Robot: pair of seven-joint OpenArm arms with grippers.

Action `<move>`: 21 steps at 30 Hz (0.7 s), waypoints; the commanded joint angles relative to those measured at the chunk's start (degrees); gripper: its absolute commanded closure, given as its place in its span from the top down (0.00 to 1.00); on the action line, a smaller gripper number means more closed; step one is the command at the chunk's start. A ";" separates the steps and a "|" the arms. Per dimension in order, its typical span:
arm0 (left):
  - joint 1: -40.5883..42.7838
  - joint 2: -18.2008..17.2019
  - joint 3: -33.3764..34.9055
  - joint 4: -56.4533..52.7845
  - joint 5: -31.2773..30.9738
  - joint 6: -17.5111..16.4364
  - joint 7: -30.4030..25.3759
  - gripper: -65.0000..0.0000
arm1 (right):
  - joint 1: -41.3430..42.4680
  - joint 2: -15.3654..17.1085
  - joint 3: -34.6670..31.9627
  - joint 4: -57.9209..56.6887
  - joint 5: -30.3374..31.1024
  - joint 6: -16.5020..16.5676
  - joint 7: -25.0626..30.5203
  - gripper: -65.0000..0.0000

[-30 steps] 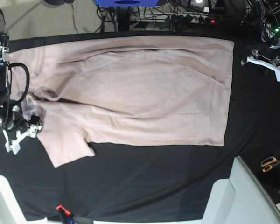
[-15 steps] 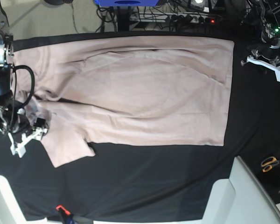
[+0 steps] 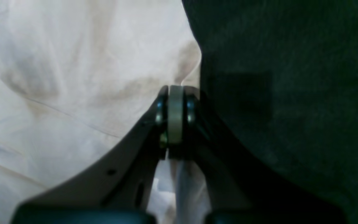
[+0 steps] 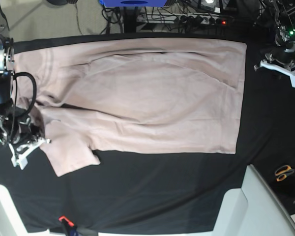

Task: Fold the T-shirt properly
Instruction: 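Move the left gripper to the opposite side edge and grasp it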

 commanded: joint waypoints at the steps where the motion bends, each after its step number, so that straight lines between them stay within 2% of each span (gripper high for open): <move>1: -1.39 -0.96 -0.46 -0.29 -0.18 0.12 -1.28 0.00 | 1.68 0.82 0.14 0.74 0.61 0.31 0.78 0.01; 2: -2.54 -1.40 -0.29 -1.26 -0.09 0.12 -1.28 0.00 | 1.68 0.82 0.14 0.74 0.61 0.31 0.78 0.01; 3: -3.94 -2.46 -0.02 -2.23 -0.09 0.12 -1.19 0.06 | 1.68 0.82 0.14 0.74 0.61 0.31 0.78 0.01; 7: -11.68 -6.85 2.53 -7.94 -0.18 0.12 -1.10 0.46 | 1.59 0.82 0.14 0.74 0.61 0.31 0.70 0.01; 10: -19.24 -9.58 6.66 -15.76 -0.18 0.12 0.48 0.62 | 1.51 0.73 0.14 0.74 0.61 0.48 0.52 0.01; 13: -28.56 -11.33 10.18 -26.14 -0.18 0.12 4.17 0.69 | 1.51 0.73 0.14 0.74 0.61 0.57 0.34 0.00; 19: -43.59 -11.95 17.91 -47.06 -0.09 0.12 3.82 0.70 | 1.33 0.73 0.14 0.74 0.61 0.66 0.26 0.00; 21: -48.34 -12.04 20.90 -53.65 -0.09 0.12 1.44 0.70 | 1.33 0.82 0.14 0.74 0.61 0.66 0.26 0.00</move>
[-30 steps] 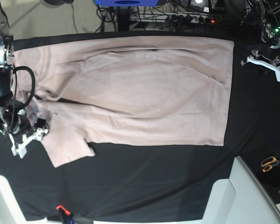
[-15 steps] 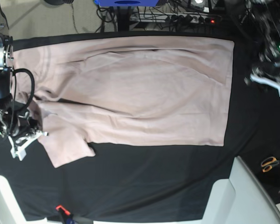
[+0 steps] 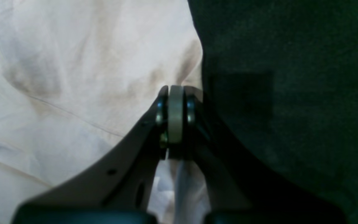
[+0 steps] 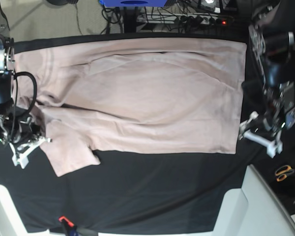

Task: Fold the T-shirt properly
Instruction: 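Move the left gripper to the opposite side edge and grasp it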

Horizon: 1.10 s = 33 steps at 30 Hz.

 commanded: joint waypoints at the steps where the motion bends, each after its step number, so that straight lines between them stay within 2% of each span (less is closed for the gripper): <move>1: -3.54 -1.20 1.22 -2.07 -0.14 -0.10 -2.61 0.69 | 1.50 0.84 0.16 0.78 0.65 0.26 0.80 0.00; 7: -14.27 -1.20 10.36 -21.76 -0.14 -0.10 -12.54 0.69 | 1.50 0.84 0.07 0.78 0.65 0.35 0.80 0.00; 12: -16.11 -0.76 14.84 -25.19 -0.58 -0.10 -16.94 0.69 | 1.50 0.93 0.07 0.78 0.65 0.35 0.80 0.00; 16: -16.11 -0.58 14.84 -25.10 -0.58 -0.10 -17.11 0.68 | 1.50 0.93 0.07 0.78 0.65 0.35 0.80 0.00; 27: -14.80 3.64 15.02 -25.19 -0.14 -0.19 -17.29 0.68 | 0.89 1.46 0.07 0.78 0.65 0.35 0.80 0.00; 33: -14.80 3.46 15.02 -25.19 -0.14 -0.19 -17.29 0.67 | 0.71 2.07 0.07 0.78 0.65 0.35 0.80 0.00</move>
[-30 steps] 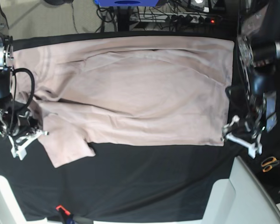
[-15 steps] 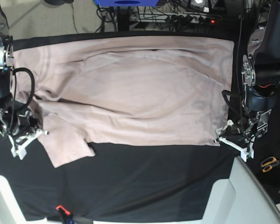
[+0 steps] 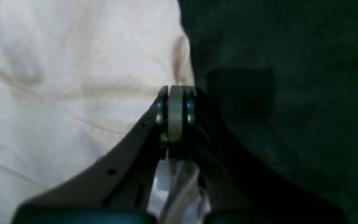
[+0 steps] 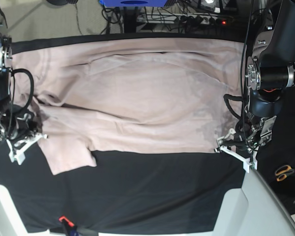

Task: Fold the T-shirt properly
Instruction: 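Move the left gripper to the opposite side edge and grasp it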

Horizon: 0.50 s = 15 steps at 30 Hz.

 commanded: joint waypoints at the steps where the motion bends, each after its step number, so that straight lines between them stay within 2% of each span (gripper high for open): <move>1: -0.85 -0.34 0.07 0.23 -0.53 -0.43 1.16 0.67 | 1.78 0.93 0.07 0.78 0.45 0.31 0.67 0.00; 3: 0.12 -0.34 0.07 0.58 -0.71 -0.43 0.63 0.66 | 1.78 0.93 0.07 0.78 0.45 0.31 0.67 0.00; 9: 1.79 -0.43 0.07 0.49 -0.53 -0.43 -3.15 0.33 | 1.78 0.76 0.07 0.78 0.45 0.31 0.76 0.00; 15: 1.79 -0.52 0.07 0.41 -0.53 -0.43 -4.73 0.08 | 1.78 0.50 0.16 0.78 0.45 0.31 0.85 0.00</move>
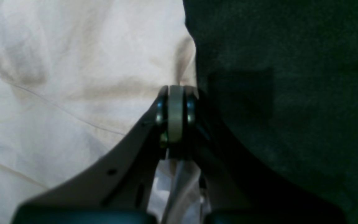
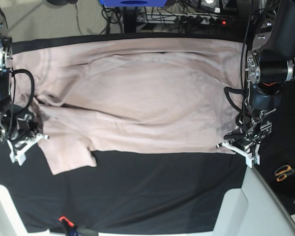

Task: Fold the T-shirt properly
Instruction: 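Move the left gripper to the opposite side edge and grasp it, then hold both side edges and lift them toward the shirt's collar edge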

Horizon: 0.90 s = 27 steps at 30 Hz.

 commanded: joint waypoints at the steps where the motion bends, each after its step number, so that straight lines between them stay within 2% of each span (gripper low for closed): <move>1: -0.77 -0.19 0.07 0.28 -0.09 -0.41 1.08 0.02 | 1.65 0.78 0.16 0.78 0.48 0.29 0.91 0.00; 8: -0.68 -0.19 0.07 0.19 -0.09 -0.41 -1.29 0.00 | 1.65 0.78 0.16 1.40 0.48 0.29 1.00 0.00; 13: -0.77 -0.89 0.07 1.07 -0.09 -0.41 -1.29 0.00 | -0.02 0.78 0.16 7.29 0.48 0.29 1.00 0.00; 18: 2.57 -1.42 0.07 9.42 -0.09 -0.32 -0.68 0.00 | -0.28 0.78 0.16 8.60 0.48 0.29 1.00 0.00; 21: 4.94 -1.77 -0.55 14.52 -0.09 -0.32 1.78 0.00 | -0.28 0.78 0.16 8.60 0.48 0.29 1.35 0.00; 27: 8.20 -2.47 -0.64 21.20 -0.62 -0.32 2.31 0.00 | -0.37 1.13 0.16 8.60 0.48 0.29 5.66 0.00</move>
